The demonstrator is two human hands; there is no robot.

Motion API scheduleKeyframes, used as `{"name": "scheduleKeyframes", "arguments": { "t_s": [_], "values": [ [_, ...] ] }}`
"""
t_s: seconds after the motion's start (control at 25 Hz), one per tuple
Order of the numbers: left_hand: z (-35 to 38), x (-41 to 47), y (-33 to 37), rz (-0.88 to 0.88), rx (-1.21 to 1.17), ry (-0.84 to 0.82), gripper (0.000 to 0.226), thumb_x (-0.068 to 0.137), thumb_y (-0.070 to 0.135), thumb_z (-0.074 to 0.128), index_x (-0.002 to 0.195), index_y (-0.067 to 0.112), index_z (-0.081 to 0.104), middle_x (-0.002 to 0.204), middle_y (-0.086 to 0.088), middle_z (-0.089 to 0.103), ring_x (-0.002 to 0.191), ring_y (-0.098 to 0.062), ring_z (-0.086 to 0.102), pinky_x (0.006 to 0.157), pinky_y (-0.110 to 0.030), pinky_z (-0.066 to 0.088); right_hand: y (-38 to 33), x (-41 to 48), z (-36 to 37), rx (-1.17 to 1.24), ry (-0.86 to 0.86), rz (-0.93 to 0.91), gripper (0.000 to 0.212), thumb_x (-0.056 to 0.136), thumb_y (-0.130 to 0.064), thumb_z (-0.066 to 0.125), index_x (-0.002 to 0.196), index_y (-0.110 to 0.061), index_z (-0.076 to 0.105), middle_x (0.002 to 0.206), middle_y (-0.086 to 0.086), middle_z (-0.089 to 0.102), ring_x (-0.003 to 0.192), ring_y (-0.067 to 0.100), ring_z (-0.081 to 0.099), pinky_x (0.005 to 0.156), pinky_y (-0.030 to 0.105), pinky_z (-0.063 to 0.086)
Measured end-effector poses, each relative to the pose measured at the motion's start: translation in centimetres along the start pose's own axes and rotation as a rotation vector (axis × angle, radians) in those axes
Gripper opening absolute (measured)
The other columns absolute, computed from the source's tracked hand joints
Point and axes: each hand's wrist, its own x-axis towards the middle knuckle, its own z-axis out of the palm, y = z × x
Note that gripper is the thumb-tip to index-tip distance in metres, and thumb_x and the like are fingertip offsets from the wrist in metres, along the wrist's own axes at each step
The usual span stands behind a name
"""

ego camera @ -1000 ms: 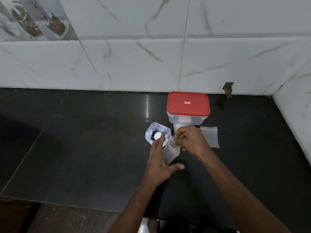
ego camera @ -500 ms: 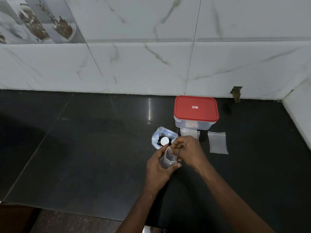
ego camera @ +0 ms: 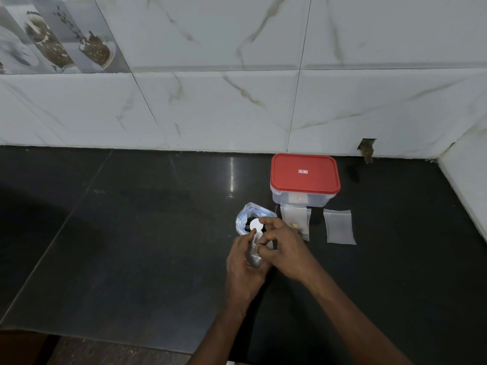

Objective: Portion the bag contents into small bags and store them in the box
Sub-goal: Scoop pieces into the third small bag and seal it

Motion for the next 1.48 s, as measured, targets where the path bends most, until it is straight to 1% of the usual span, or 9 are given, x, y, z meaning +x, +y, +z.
{"name": "scheduleKeyframes", "arguments": {
  "t_s": [0.28,0.44,0.52,0.68,0.84,0.96,1.08,1.28,1.48],
  "values": [
    [0.0,-0.9,0.2,-0.053,-0.088,0.059,0.062,0.074,0.024,0.080,0.133,0.029,0.058,0.121,0.026,0.065,0.116,0.012,0.060,0.095,-0.007,0.045,0.3,-0.4,0.8,-0.028,0.014,-0.046,0.011,0.085,-0.018,0.066,0.083,-0.022,0.076,0.139,-0.009,0.048,0.124,0.006,0.049,0.094,0.027,0.045],
    [-0.1,-1.1,-0.5,-0.102,-0.094,0.117,0.050,0.075,0.027,0.079,0.123,0.029,0.065,0.112,0.019,0.072,0.105,0.008,0.066,0.091,-0.019,0.054,0.6,-0.5,1.2,0.078,0.034,-0.061,0.008,0.085,-0.024,0.072,0.091,-0.026,0.076,0.128,-0.014,0.050,0.118,-0.003,0.049,0.088,0.007,0.037],
    [-0.3,-1.0,-1.0,-0.163,-0.107,0.143,0.049,0.074,0.026,0.084,0.120,0.031,0.067,0.109,0.019,0.073,0.102,0.006,0.067,0.087,-0.019,0.054,1.7,0.4,1.6,0.078,0.202,0.014,0.009,0.086,-0.024,0.071,0.094,-0.022,0.075,0.121,-0.010,0.053,0.107,-0.002,0.054,0.081,0.004,0.037],
    [-0.6,-0.7,-3.0,-0.244,-0.081,0.182,0.066,0.074,0.015,0.088,0.135,0.023,0.061,0.122,0.011,0.070,0.110,-0.001,0.066,0.096,-0.022,0.053,3.2,3.2,2.8,-0.405,0.279,0.192,0.021,0.092,-0.027,0.059,0.096,-0.012,0.072,0.117,0.001,0.051,0.106,0.019,0.054,0.083,0.030,0.047],
    [0.1,-0.5,-4.2,-0.296,-0.079,0.182,0.071,0.075,0.011,0.087,0.140,0.015,0.057,0.125,0.002,0.069,0.108,-0.001,0.064,0.086,-0.001,0.045,2.6,3.9,5.2,-0.593,0.314,0.241,0.024,0.092,-0.028,0.056,0.101,-0.011,0.070,0.118,0.003,0.051,0.101,0.022,0.057,0.077,0.033,0.050],
    [0.7,-0.4,-4.7,-0.313,-0.102,0.174,0.077,0.074,0.015,0.088,0.143,0.017,0.054,0.129,0.006,0.067,0.112,-0.003,0.064,0.094,-0.013,0.048,2.4,3.8,6.4,-0.584,0.335,0.288,0.012,0.079,-0.020,0.071,0.084,-0.010,0.073,0.116,0.004,0.056,0.093,0.022,0.062,0.063,0.031,0.053],
    [1.0,-0.2,-5.0,-0.319,-0.148,0.163,0.059,0.072,0.017,0.089,0.125,0.028,0.064,0.113,0.012,0.073,0.103,-0.003,0.070,0.092,-0.030,0.056,1.9,3.8,6.3,-0.547,0.282,0.298,0.010,0.061,-0.008,0.078,0.067,-0.006,0.070,0.103,0.007,0.061,0.077,0.025,0.064,0.055,0.034,0.054],
    [0.9,0.3,-4.8,-0.272,-0.180,0.127,0.042,0.075,0.012,0.086,0.109,0.028,0.068,0.102,0.009,0.075,0.094,-0.005,0.071,0.086,-0.030,0.058,1.7,3.8,3.7,-0.664,0.270,0.214,0.032,0.055,-0.010,0.089,0.076,-0.010,0.065,0.066,0.009,0.065,0.045,0.023,0.061,0.040,0.028,0.046],
    [1.0,0.4,-5.4,-0.257,-0.220,0.053,0.043,0.076,0.008,0.085,0.113,0.024,0.068,0.105,0.004,0.075,0.097,-0.012,0.073,0.086,-0.031,0.058,2.7,3.9,2.6,-0.673,0.183,0.134,0.025,0.096,-0.010,0.050,0.121,-0.008,0.055,0.111,0.012,0.064,0.094,0.027,0.066,0.074,0.033,0.050]
  ]
}}
